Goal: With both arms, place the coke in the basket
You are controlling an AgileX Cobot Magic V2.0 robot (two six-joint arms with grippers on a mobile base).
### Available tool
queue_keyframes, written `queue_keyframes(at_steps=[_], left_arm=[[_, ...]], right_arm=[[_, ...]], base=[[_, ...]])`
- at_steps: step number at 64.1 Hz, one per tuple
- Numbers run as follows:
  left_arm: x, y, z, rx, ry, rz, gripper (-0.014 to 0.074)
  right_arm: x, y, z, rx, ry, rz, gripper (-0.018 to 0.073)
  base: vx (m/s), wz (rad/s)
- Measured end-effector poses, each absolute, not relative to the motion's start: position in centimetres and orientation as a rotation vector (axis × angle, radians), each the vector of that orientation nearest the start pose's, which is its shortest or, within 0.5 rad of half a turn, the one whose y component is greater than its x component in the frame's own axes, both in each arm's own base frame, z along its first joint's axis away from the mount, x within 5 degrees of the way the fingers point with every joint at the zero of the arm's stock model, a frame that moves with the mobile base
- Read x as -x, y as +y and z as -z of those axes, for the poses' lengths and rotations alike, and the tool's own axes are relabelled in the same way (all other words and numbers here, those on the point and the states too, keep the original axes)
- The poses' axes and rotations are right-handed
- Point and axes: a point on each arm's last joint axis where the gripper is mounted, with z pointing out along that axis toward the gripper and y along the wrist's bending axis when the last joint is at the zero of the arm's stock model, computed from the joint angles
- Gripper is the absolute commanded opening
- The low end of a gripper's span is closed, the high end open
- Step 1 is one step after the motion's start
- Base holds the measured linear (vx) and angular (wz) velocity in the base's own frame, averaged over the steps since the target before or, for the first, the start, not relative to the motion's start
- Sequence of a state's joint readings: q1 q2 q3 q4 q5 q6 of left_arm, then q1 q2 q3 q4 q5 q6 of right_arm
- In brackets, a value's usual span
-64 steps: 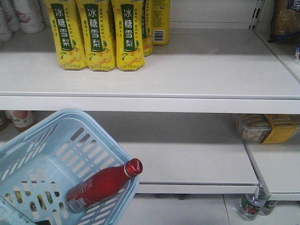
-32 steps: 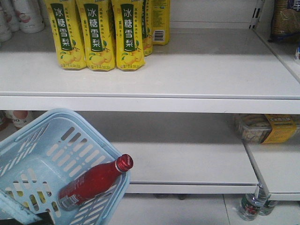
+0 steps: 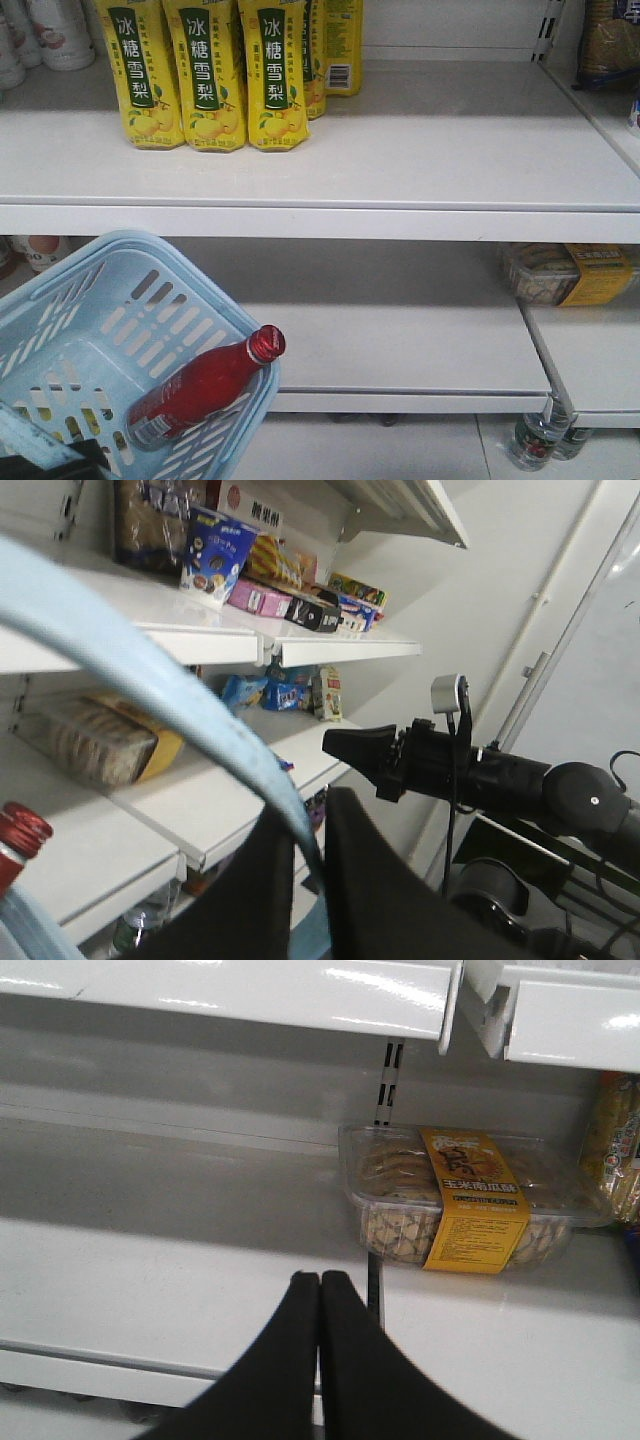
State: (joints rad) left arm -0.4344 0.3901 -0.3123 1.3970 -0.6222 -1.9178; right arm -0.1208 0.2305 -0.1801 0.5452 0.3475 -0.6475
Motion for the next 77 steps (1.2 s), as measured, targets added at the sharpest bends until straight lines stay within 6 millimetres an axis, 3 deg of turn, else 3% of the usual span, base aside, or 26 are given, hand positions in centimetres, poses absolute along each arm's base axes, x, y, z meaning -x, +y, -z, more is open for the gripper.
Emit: queue_keyframes(at_steps=[16, 31, 50, 77], left_arm=[[-5.2, -7.6, -31.0, -0.436, 1.346, 1.141, -0.0006], [-5.8, -7.2, -28.9, -0.401, 1.314, 1.062, -0.0006], [-7.0, -6.0, -26.5, -0.294, 1.354, 0.849, -0.0006], [-8.5, -4.2, -24.9, -0.210, 1.503, 0.515, -0.0006]], right_arm=[[-7.2, 0.8, -23.3, 0.132, 1.825, 0.014, -0.0010], [-7.2, 0.8, -23.3, 0.132, 1.825, 0.014, -0.0010], [-7.2, 0.8, -23.3, 0.132, 1.825, 0.013, -0.0010], [-7.2, 0.7, -23.3, 0.132, 1.824, 0.014, -0.0010]], base=[[0.00, 0.00], [0.00, 0.00], [0.00, 0.00], [0.00, 0.00]])
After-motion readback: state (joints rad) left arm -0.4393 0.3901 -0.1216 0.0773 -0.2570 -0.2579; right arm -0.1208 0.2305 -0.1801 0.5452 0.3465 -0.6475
